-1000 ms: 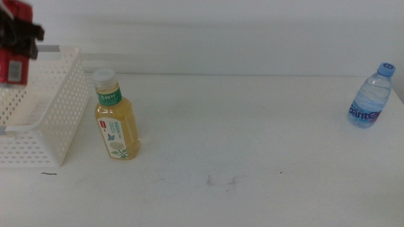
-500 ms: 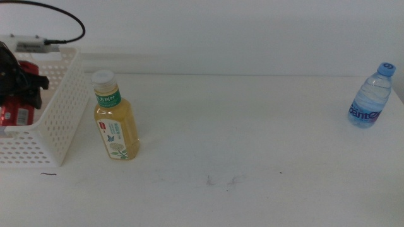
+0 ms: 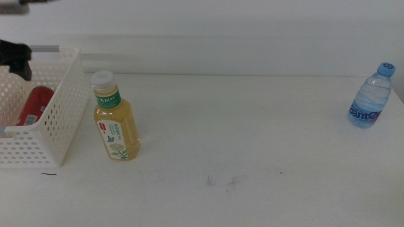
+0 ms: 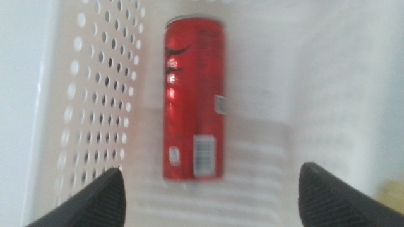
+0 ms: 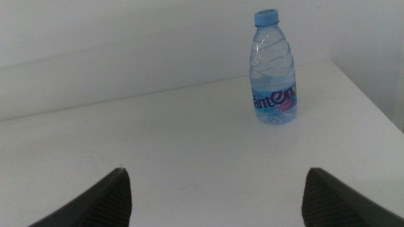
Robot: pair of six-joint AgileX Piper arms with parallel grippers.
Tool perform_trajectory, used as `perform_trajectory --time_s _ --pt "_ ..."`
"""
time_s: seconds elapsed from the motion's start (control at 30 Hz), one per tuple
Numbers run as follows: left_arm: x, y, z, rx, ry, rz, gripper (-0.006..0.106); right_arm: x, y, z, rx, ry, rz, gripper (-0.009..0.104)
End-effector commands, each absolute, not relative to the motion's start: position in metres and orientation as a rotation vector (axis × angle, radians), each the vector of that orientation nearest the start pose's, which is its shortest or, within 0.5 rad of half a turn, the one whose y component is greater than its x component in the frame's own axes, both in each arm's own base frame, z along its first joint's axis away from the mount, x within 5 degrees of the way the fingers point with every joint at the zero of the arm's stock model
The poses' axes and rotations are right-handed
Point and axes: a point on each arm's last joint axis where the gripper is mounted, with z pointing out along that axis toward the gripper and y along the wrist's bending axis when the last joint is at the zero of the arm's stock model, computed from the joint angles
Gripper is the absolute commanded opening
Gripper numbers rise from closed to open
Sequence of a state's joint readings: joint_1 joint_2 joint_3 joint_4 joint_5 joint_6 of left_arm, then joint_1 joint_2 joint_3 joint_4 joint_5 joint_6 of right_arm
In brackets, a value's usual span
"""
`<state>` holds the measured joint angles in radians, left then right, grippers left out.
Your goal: Use arms to grab the bottles and put them into the dustbin to the left of the table.
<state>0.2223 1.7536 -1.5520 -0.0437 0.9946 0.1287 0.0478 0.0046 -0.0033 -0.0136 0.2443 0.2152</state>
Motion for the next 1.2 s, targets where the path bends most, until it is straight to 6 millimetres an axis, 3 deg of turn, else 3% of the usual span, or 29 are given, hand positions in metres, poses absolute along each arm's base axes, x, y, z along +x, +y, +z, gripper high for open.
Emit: perform_trajectory --time_s 0.0,0.2,0.33,0.4,0.53,0.63,0.77,1.17 --pt "0.336 0.061 0.332 -0.182 2.574 0.004 0.094 0.055 0.002 0.192 0.136 1.713 0.170 0.070" --pt "0.255 0.013 0.358 -0.045 2.341 0.008 0.094 0.055 0.002 0.192 0.136 1.713 0.170 0.070" --pt "0.213 -0.009 0.345 0.040 2.310 -0.018 0.094 0.055 0.002 0.192 0.136 1.713 0.170 0.070" --pt "0.201 -0.019 0.329 0.090 2.229 -0.047 0.094 0.055 0.002 0.192 0.136 1.713 0.170 0.070" --pt "0.181 -0.033 0.269 0.105 1.887 -0.165 0.094 0.055 0.002 0.192 0.136 1.713 0.170 0.070" --pt "0.167 -0.034 0.217 0.041 1.894 -0.212 0.094 0.055 0.002 0.192 0.136 1.713 0.170 0.070" --pt "0.167 -0.035 0.182 0.047 2.041 -0.195 0.094 0.055 0.002 0.192 0.136 1.713 0.170 0.070" --pt "0.189 -0.038 0.164 0.070 2.010 -0.158 0.094 0.055 0.002 0.192 0.136 1.713 0.170 0.070"
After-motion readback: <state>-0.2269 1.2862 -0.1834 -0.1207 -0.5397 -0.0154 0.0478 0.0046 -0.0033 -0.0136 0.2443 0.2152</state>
